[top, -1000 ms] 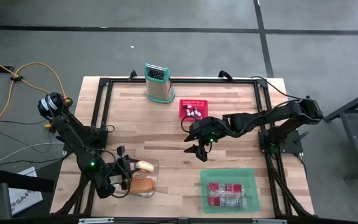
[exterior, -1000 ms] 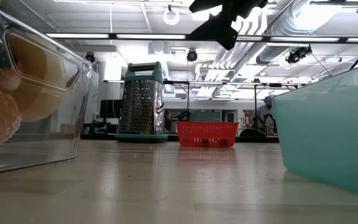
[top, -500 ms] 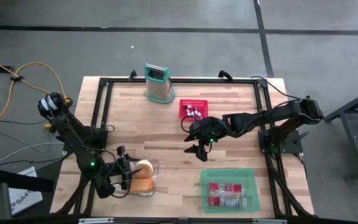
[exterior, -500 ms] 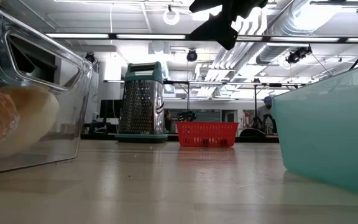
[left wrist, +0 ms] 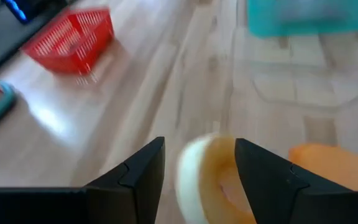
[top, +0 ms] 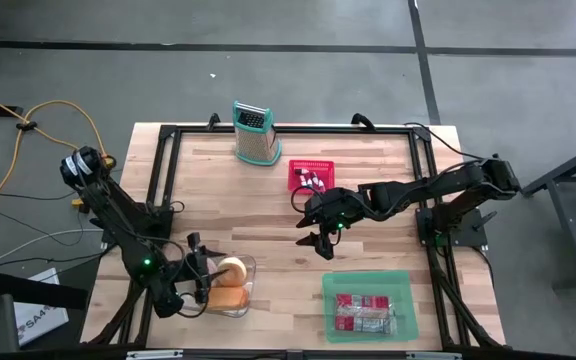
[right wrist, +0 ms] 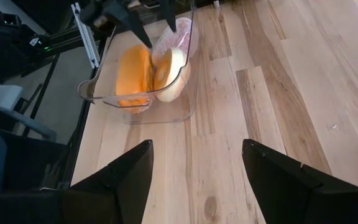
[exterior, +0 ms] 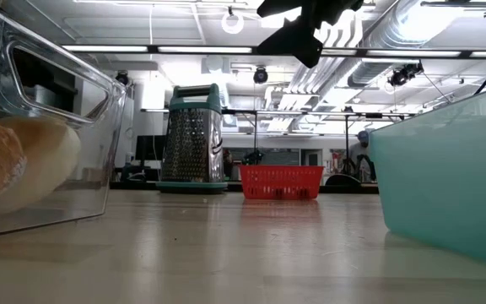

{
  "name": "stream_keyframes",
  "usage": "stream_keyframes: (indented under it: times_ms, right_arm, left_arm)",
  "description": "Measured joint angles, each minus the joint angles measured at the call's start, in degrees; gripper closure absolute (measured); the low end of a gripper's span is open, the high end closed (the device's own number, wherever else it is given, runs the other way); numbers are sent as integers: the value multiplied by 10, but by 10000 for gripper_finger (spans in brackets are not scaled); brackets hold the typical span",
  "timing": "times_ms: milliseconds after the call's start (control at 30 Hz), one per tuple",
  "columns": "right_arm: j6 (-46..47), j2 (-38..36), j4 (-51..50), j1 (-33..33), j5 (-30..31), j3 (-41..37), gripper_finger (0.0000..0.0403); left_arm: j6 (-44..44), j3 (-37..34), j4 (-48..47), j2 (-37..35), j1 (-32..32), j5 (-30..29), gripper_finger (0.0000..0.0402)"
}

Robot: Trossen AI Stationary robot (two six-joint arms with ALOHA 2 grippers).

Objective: Pick & Place Food Item
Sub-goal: Return to Home Position

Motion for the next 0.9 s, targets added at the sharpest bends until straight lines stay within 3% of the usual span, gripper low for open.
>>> stream_keyframes:
  times_ms: [233, 533, 900]
  right_arm:
    - [0, 0, 0, 0, 0, 0, 167]
    - [0, 0, 0, 0, 0, 0, 167]
    - [0, 0, 0, 0, 0, 0, 167]
  left_arm:
    - [116, 0, 18, -88, 3, -35, 215]
    - [319, 0, 91, -193, 40, -2, 215]
    - [361, 0, 104, -203, 66, 21, 215]
